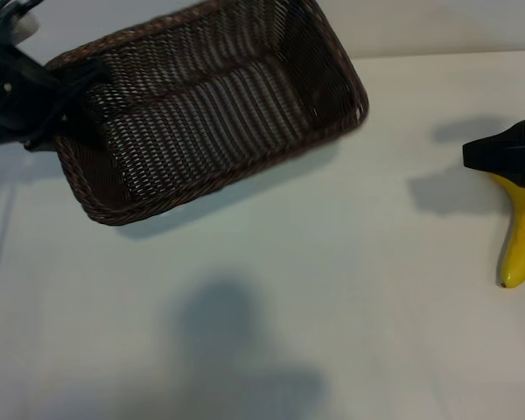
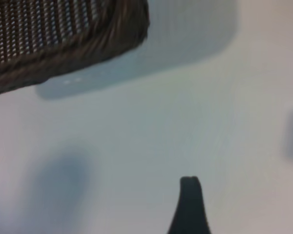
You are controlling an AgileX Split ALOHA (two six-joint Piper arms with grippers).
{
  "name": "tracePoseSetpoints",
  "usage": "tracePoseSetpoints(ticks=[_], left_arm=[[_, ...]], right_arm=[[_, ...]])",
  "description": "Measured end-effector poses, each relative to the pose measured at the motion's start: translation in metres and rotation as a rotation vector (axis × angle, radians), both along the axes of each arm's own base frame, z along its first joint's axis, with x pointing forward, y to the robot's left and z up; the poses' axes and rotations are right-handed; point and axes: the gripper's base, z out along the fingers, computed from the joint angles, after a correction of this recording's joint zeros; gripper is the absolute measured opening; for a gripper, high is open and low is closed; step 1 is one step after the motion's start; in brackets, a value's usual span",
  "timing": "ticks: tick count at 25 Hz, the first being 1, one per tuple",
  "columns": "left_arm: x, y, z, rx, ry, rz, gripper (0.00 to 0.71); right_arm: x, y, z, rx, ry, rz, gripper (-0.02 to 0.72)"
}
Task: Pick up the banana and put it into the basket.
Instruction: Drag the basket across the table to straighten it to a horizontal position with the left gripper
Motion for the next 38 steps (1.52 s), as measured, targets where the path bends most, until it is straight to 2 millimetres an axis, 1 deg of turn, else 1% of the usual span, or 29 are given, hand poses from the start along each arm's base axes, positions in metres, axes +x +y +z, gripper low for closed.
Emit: tracePoseSetpoints(ticks=[5, 7, 10, 12, 13, 16, 19, 27, 33, 38], left_arm=[[0.032, -0.004, -0.002, 0.006, 0.076, -0.185, 0.165], [0.049, -0.007, 0.001, 0.015, 0.022, -0.237, 0.165], [0.065, -0.019, -0.003, 0.025, -0.003, -0.286, 0.165], [0.071, -0.031, -0.012, 0.029, 0.002, -0.331, 0.165], [0.072, -0.038, -0.017, 0.030, 0.009, -0.352, 0.165], [0.074, -0.056, -0.039, 0.056, 0.056, -0.410, 0.165], [0.075, -0.063, -0.056, 0.083, 0.099, -0.430, 0.165], [0.079, -0.065, -0.074, 0.073, 0.152, -0.394, 0.164], [0.082, -0.068, -0.093, 0.049, 0.195, -0.387, 0.164], [0.084, -0.068, -0.101, 0.050, 0.201, -0.384, 0.164]], right_arm=[[0.000, 0.000, 0.000, 0.000, 0.000, 0.000, 0.572], [0.000, 0.000, 0.000, 0.000, 0.000, 0.000, 0.572], [0.000, 0.000, 0.000, 0.000, 0.000, 0.000, 0.572], [0.000, 0.000, 0.000, 0.000, 0.000, 0.000, 0.572], [0.000, 0.000, 0.000, 0.000, 0.000, 0.000, 0.572], [0.000, 0.000, 0.000, 0.000, 0.000, 0.000, 0.572], [0.000, 0.000, 0.000, 0.000, 0.000, 0.000, 0.572], [0.000, 0.000, 0.000, 0.000, 0.000, 0.000, 0.572], [0.000, 0.000, 0.000, 0.000, 0.000, 0.000, 0.572], [0.000, 0.000, 0.000, 0.000, 0.000, 0.000, 0.572]])
